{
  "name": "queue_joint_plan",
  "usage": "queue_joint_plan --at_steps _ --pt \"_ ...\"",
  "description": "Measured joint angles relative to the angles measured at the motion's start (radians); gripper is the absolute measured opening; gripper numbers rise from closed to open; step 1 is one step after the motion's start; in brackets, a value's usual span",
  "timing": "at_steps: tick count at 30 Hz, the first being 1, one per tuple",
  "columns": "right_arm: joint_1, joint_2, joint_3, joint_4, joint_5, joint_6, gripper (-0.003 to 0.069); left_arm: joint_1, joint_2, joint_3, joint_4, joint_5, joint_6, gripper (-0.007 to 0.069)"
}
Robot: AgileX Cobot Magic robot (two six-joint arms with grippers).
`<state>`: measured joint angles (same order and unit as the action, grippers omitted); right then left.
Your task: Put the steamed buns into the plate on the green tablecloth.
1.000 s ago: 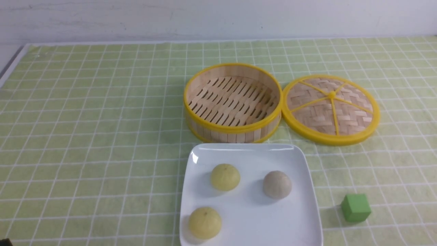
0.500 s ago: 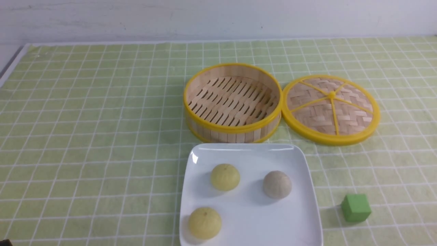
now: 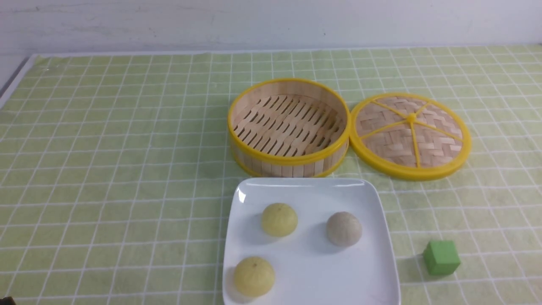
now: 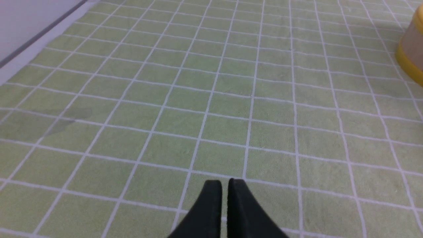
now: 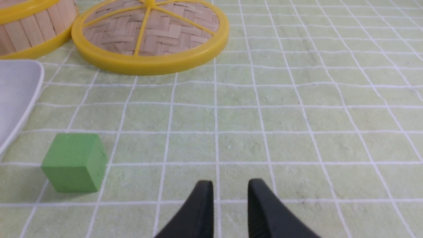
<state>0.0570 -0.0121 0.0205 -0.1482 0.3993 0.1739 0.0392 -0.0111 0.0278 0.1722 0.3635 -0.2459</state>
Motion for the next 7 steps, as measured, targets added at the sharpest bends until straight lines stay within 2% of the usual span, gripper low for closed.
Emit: queue_joint_plan --at_steps 7 --pt "0.0 0.0 0.0 0.0 0.0 0.0 0.0187 0.0 0.0 -0.001 0.001 0.003 0.001 0.0059"
